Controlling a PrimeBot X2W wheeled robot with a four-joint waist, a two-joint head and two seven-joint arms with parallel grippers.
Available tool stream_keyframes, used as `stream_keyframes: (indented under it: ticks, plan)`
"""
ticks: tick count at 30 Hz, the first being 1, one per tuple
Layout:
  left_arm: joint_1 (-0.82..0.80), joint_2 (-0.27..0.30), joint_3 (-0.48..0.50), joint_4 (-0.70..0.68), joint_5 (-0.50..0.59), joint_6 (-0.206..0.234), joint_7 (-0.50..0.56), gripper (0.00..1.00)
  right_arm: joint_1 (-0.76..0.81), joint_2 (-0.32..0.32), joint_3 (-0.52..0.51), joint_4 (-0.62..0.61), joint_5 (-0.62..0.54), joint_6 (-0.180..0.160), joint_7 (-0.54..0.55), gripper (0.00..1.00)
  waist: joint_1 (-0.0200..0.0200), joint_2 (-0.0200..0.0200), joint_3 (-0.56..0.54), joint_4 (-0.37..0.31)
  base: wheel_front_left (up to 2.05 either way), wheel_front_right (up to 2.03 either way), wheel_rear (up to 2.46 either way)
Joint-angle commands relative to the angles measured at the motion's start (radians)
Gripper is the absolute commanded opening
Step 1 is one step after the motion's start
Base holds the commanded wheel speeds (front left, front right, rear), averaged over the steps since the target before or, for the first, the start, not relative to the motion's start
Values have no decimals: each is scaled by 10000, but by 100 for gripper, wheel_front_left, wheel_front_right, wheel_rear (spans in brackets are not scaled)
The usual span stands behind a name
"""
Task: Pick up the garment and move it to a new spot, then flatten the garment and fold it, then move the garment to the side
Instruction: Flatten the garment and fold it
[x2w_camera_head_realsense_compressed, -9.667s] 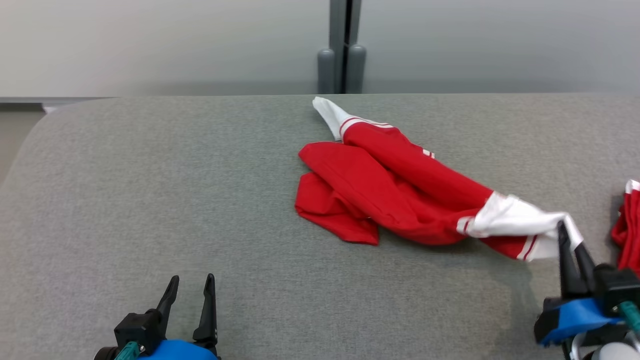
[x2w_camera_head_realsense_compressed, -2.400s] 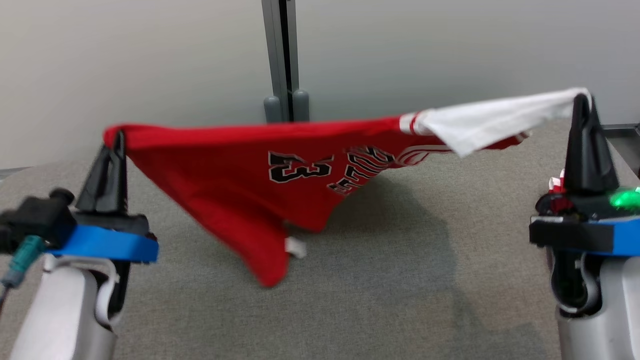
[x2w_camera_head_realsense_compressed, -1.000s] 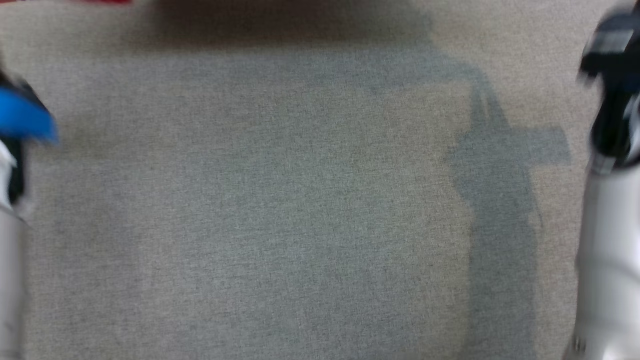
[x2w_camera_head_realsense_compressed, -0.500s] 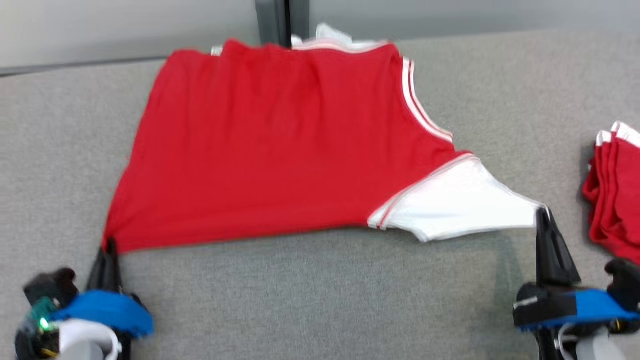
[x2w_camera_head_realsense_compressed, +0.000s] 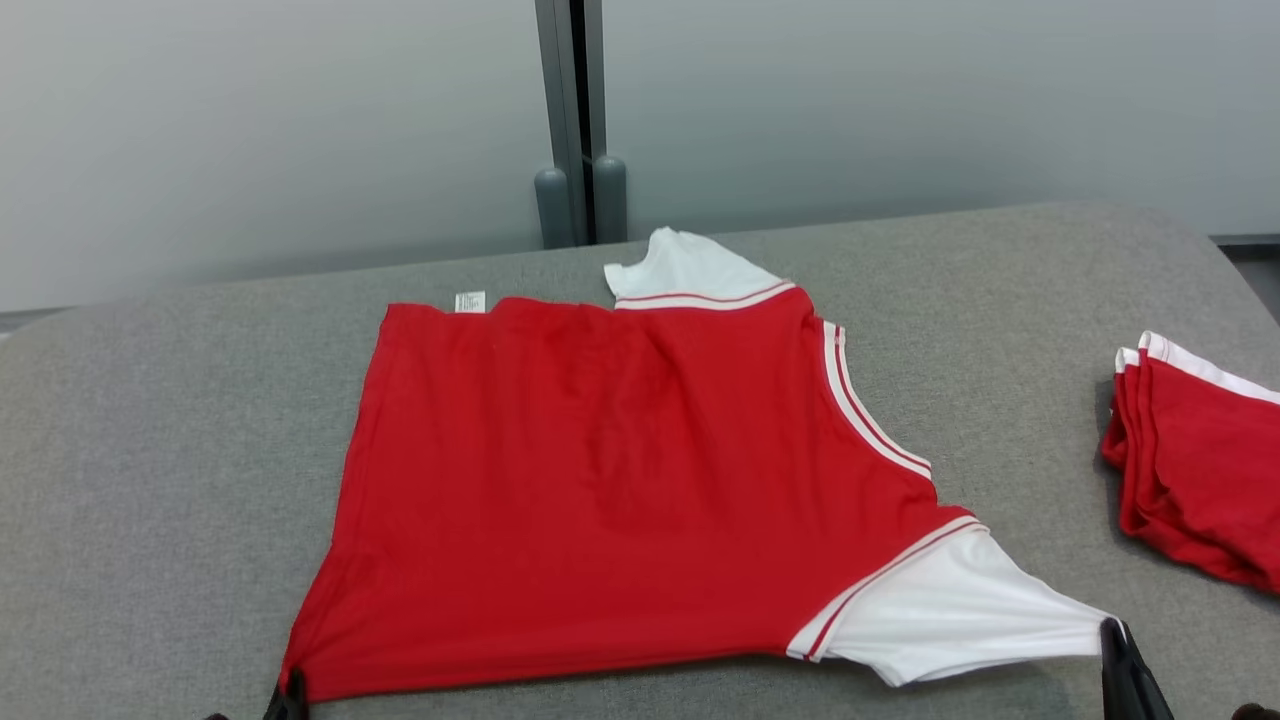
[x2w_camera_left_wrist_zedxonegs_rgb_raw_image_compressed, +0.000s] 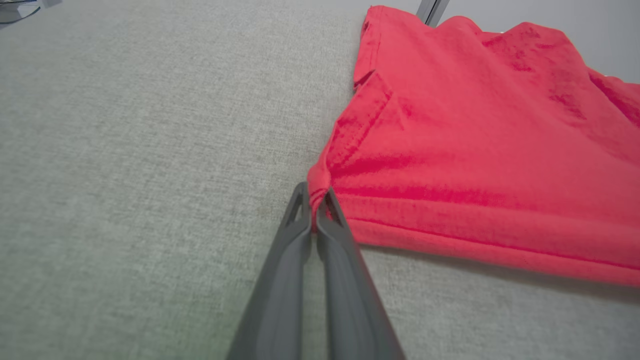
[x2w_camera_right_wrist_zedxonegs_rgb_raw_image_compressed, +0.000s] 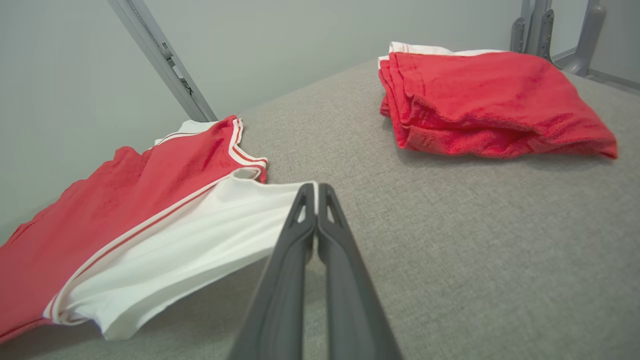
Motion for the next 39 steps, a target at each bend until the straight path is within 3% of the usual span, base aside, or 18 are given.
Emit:
stream_keyframes:
  ticks: [1, 10, 20, 39]
  plan:
    - [259, 29, 158, -55, 53, 70, -46, 0, 297, -123, -163, 30, 63, -41, -76, 0, 2, 2, -230, -82, 0, 0, 0]
    - [804, -218, 81, -531, 299, 54, -46, 0, 596, -120, -87, -35, -18, -35, -77, 0, 2, 2, -445, -2, 0, 0, 0]
    - [-117, -282, -512, -1688, 170, 25, -46, 0, -828, -106, 220, -153, 284, -30, -66, 0, 2, 2, 255, 207, 0, 0, 0]
    - [-3152, 802, -1901, -74, -581, 20, -47, 0, -4433, -99, 250, 1262, -152, -24, -66, 0, 2, 2, 1945, 425, 0, 0, 0]
